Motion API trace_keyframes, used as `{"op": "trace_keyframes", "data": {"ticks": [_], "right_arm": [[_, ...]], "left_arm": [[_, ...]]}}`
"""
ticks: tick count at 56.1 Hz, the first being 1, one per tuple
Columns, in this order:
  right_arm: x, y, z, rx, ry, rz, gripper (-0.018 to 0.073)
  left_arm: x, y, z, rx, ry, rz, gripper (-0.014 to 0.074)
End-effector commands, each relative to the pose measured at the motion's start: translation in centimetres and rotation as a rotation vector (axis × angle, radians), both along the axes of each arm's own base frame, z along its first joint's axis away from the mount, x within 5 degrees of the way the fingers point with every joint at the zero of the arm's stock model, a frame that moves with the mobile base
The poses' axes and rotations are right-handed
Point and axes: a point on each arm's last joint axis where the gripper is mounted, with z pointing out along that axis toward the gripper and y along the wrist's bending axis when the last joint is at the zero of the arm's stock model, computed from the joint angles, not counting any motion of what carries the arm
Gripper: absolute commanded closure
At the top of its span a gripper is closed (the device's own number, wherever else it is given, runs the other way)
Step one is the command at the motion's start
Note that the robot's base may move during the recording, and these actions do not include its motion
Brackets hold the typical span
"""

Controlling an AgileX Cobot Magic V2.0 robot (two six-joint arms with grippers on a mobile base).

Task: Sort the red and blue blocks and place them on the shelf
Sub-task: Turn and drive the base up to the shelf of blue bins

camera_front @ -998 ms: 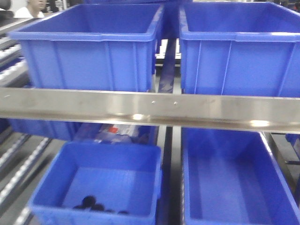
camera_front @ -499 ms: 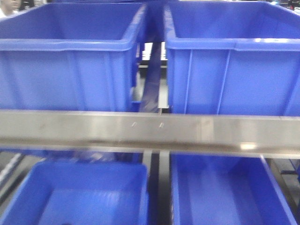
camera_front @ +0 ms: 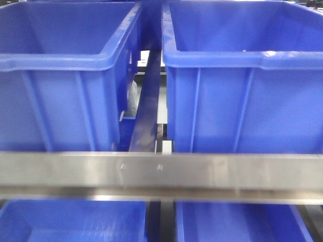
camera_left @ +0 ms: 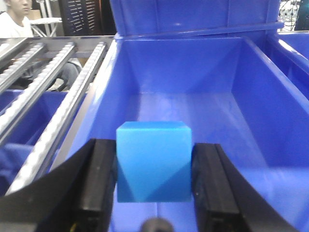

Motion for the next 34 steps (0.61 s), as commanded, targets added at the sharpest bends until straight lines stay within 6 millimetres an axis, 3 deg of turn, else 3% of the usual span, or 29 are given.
{"op": "trace_keyframes", "data": {"ticks": [1, 34], "right_arm": [[-0.01, -0.07, 1.70, 0.007, -0.110, -0.008, 0.0198], [-0.01, -0.07, 1.70, 0.007, -0.110, -0.008, 0.0198]], "left_arm": [[-0.07, -0.07, 1.71, -0.012, -0.111, -0.009, 0.0269], [-0.07, -0.07, 1.71, -0.012, -0.111, -0.009, 0.0269]]}}
